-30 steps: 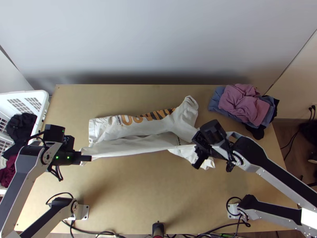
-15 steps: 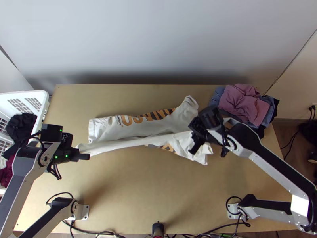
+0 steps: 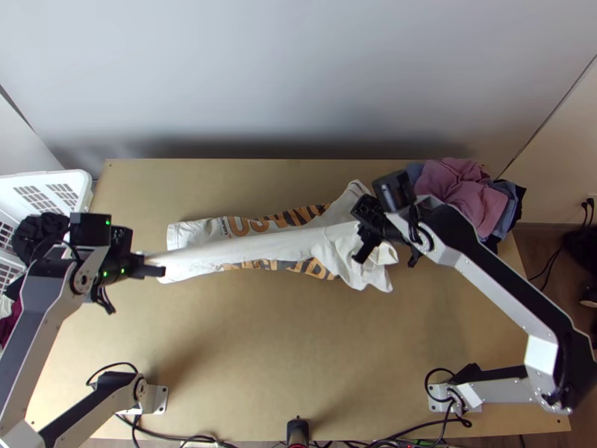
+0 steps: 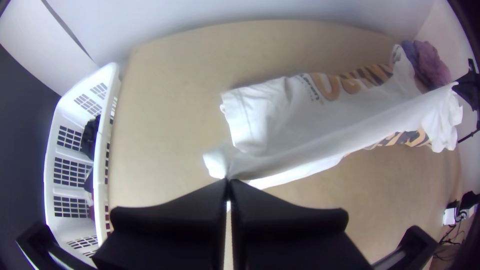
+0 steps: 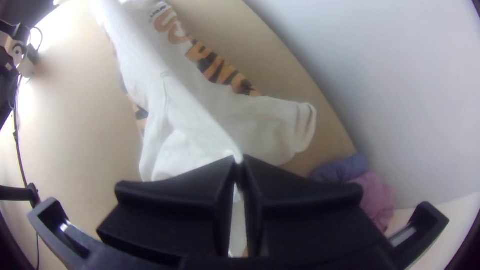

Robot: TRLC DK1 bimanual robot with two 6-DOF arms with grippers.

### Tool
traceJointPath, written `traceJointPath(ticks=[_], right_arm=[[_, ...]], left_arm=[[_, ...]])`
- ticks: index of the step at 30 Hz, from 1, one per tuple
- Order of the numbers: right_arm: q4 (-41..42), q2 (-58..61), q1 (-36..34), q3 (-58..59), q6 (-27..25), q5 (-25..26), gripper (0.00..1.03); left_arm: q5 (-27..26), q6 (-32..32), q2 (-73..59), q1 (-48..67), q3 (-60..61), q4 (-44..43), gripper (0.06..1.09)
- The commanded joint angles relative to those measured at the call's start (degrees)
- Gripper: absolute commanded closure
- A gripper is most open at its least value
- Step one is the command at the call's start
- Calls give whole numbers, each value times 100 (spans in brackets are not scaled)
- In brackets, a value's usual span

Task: Fold the t-shirt

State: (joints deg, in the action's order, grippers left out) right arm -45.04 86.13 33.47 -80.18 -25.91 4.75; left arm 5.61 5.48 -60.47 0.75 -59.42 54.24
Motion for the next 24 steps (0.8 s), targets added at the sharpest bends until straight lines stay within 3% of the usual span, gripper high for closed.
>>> traceJointPath(ticks=[1, 24], right_arm=[[74, 528, -280, -463, -265, -1, 100], [338, 2040, -649, -1289, -397, -97, 100]], left_arm=[[142, 103, -501, -31, -386, -396, 105], [441, 129, -1723, 83, -676, -1152, 105]])
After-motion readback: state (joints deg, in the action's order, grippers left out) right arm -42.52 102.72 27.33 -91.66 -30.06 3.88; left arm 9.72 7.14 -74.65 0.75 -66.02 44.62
